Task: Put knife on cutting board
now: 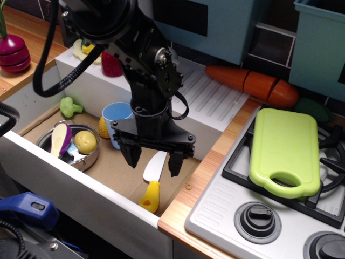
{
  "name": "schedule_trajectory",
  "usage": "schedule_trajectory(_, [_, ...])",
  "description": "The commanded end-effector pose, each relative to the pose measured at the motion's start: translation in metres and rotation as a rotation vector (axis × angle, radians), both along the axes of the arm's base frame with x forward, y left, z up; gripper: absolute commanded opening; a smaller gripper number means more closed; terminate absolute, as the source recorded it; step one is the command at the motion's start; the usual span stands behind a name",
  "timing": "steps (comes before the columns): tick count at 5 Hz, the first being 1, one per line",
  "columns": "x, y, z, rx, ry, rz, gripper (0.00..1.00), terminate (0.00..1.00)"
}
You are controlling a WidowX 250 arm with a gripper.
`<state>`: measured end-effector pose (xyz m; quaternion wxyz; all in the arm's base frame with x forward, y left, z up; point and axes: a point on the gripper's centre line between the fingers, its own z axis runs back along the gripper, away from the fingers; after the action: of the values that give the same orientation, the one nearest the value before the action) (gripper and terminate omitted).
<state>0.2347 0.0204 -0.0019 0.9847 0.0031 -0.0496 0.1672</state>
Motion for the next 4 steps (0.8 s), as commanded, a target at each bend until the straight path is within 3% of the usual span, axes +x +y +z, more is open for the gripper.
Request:
schedule_trajectory(1, [0.0,0.0,0.0,0.0,0.0,0.0,1.0,0.0])
schedule_trajectory(2, [0.007,0.01,-0.005,0.016,-0.037,0.023,1.0,0.0])
schedule_trajectory(4, [0.016,0.019,-0.034,-0.054,-0.078,0.018,1.0,0.0])
